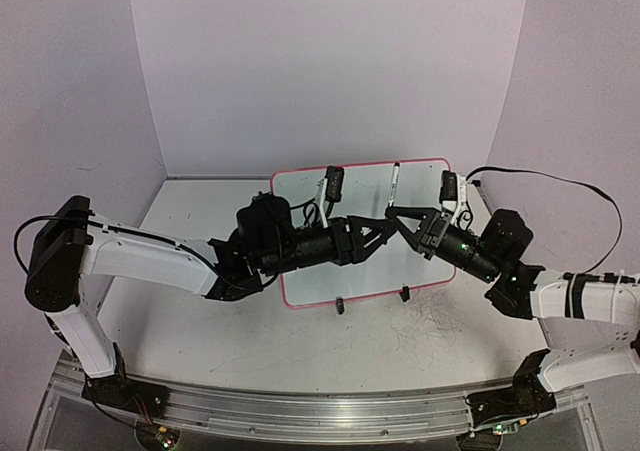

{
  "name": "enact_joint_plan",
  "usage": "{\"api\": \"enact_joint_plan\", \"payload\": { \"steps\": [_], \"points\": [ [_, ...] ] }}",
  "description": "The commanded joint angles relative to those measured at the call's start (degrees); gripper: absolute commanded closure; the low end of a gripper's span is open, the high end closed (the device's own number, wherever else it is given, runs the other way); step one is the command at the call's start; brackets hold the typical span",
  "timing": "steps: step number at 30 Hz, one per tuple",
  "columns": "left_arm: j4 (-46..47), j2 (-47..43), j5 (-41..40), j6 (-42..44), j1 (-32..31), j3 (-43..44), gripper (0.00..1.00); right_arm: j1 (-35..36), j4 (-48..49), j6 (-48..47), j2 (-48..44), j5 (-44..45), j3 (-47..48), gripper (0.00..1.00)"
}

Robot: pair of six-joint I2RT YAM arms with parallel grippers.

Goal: Write a sentence on the whiteboard
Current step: Pass from the right arm to the left

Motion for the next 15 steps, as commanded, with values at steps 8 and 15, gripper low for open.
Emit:
{"api": "enact_joint_plan", "payload": {
  "steps": [8, 15],
  "points": [
    [-1.22, 1.65, 1.58, -0.25, 0.15, 3.91, 0.57, 1.37, 2.72, 0.21, 0.26, 0.08, 2.86, 1.00],
    [-1.74, 1.04, 1.24, 0.05, 0.51, 3.46, 0.74, 2.04, 2.64, -0.14, 0.44, -0.55, 3.08, 1.00]
  ]
}}
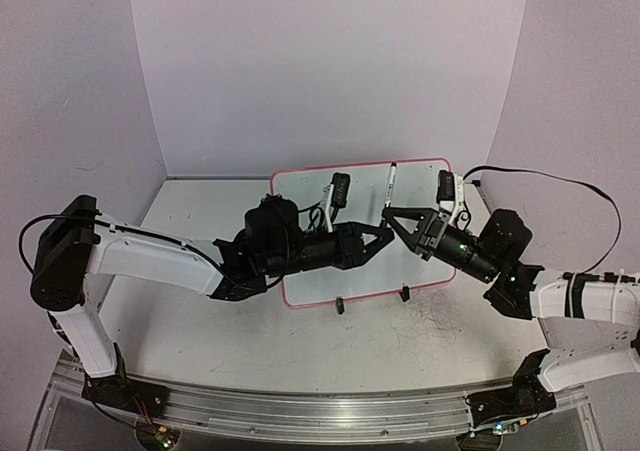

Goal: Write a sentence on the whiteboard
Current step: Pass from the right arm to the left, then open the pen cap from the whiteboard marker.

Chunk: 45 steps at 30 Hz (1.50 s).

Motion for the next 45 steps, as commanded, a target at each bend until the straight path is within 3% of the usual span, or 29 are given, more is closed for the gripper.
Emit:
{"api": "enact_joint_plan", "payload": {
  "steps": [1, 8, 13, 17, 21, 27, 31, 39, 45],
  "points": [
    [0.71, -0.99, 0.20, 0.60, 0.67, 2.24, 0.78, 0.72, 2.60, -0.25, 0.27, -0.70, 2.59, 1.00],
    [-2.93, -4.32, 0.42, 3.36, 2.06, 0.35, 1.00, 0.98, -0.41, -0.54, -0.13, -2.32, 3.12, 1.00],
    [-11.85, -6.92, 6.66, 9.62, 3.91, 0.48, 1.00, 0.85, -18.27, -11.38, -1.56, -2.44, 8.74, 0.56],
    [-22.81, -9.69, 9.14, 17.36, 4.78, 1.53, 1.00, 0.05, -32.18, -23.12, -3.59, -3.49, 13.75, 0.04],
    [-33.47, -12.03, 9.15, 25.27, 4.91, 3.30, 1.00, -1.68, -47.72, -32.27, -3.11, -3.52, 21.73, 0.02],
    [-43.84, -13.26, 12.11, 33.41, 4.91, 5.07, 1.00, -4.92, -63.08, -39.71, 2.59, -13.21, 32.19, 0.02],
    [-44.97, -14.75, 13.60, 36.08, 4.91, 4.32, 1.00, -5.51, -67.43, -42.48, 6.53, -19.35, 36.29, 0.04],
    [-47.91, -16.07, 13.91, 39.04, 4.90, 4.28, 1.00, -5.41, -70.14, -48.58, 12.44, -31.31, 37.59, 0.21],
    [-49.15, -15.70, 14.90, 39.93, 4.90, 4.76, 1.00, -4.96, -69.96, -51.11, 14.33, -35.61, 37.96, 0.24]
  ]
}}
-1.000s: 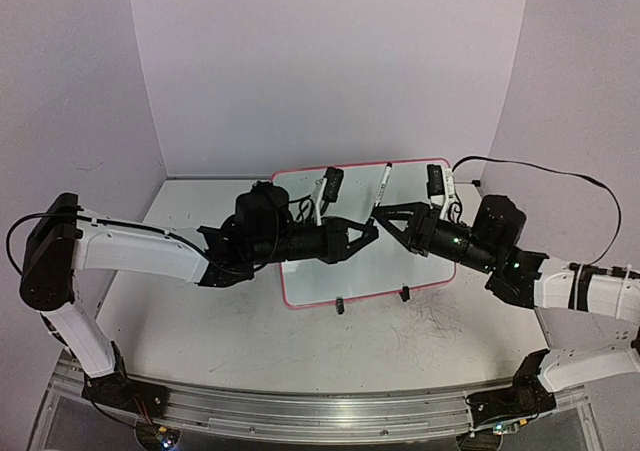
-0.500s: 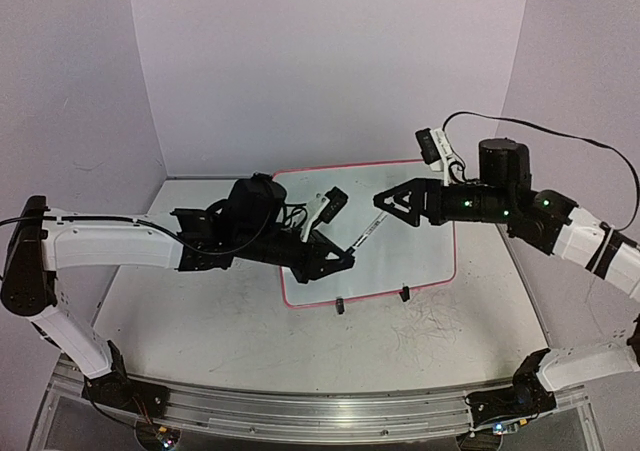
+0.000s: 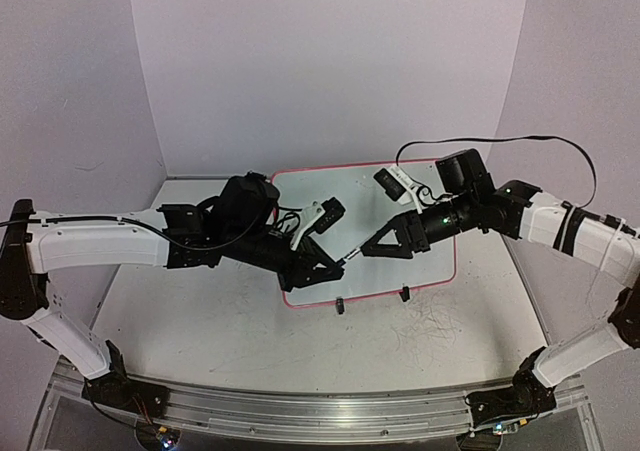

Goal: Write a sentence on the whiteboard
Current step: Open the pen cap from the whiteboard marker.

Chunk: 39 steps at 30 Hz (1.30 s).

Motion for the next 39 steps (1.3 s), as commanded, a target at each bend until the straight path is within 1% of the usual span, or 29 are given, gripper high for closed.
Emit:
{"api": "enact_joint_plan", "payload": {
  "steps": [1, 6, 10, 12, 15, 18, 20, 22, 26, 28, 31, 36, 39],
  "points": [
    [-1.44, -1.43, 1.72, 2.26, -0.06, 2.59, 1.00, 0.52, 0.22, -3.97, 0.94, -6.10, 2.67, 0.26],
    [-2.02, -0.40, 2.79, 2.90, -0.05, 3.06, 1.00, 0.94, 0.48, -4.20, 3.32, -8.78, 2.97, 0.40],
    [-2.64, 0.33, 3.34, 3.26, -0.05, 3.26, 1.00, 1.50, 0.87, -4.41, 3.80, -9.26, 2.76, 0.43],
    [-2.89, 0.52, 3.73, 3.38, -0.05, 3.25, 1.00, 1.62, 0.82, -4.65, 4.04, -10.05, 2.65, 0.46],
    [-3.18, 0.68, 4.42, 3.55, -0.05, 3.02, 1.00, 1.66, 0.99, -4.77, 4.60, -10.33, 2.34, 0.53],
    [-3.60, 0.85, 4.87, 3.66, -0.03, 2.93, 1.00, 1.69, 1.00, -4.68, 5.31, -10.47, 2.37, 0.62],
    [-3.91, 0.92, 5.06, 3.79, -0.04, 2.82, 1.00, 1.69, 1.01, -4.70, 5.64, -11.07, 2.66, 0.67],
    [-4.09, 0.82, 5.07, 3.83, -0.06, 2.68, 1.00, 1.78, 1.05, -4.72, 5.73, -11.52, 3.00, 0.66],
    [-4.78, 0.74, 5.22, 4.09, -0.05, 2.48, 1.00, 1.78, 0.99, -4.85, 5.85, -11.05, 3.29, 0.58],
    [-5.11, 0.75, 5.21, 4.10, -0.05, 2.40, 1.00, 1.87, 0.99, -4.85, 6.09, -11.51, 3.28, 0.56],
    [-5.31, 0.66, 5.22, 4.10, -0.05, 2.38, 1.00, 2.40, 0.92, -4.93, 6.52, -11.30, 3.27, 0.57],
    [-5.47, 0.55, 5.38, 3.98, -0.05, 2.31, 1.00, 3.31, 0.90, -5.25, 7.29, -11.54, 3.01, 0.66],
    [-5.63, 0.44, 5.29, 3.92, -0.05, 2.23, 1.00, 3.59, 0.90, -5.39, 7.49, -11.86, 3.01, 0.68]
  ]
}}
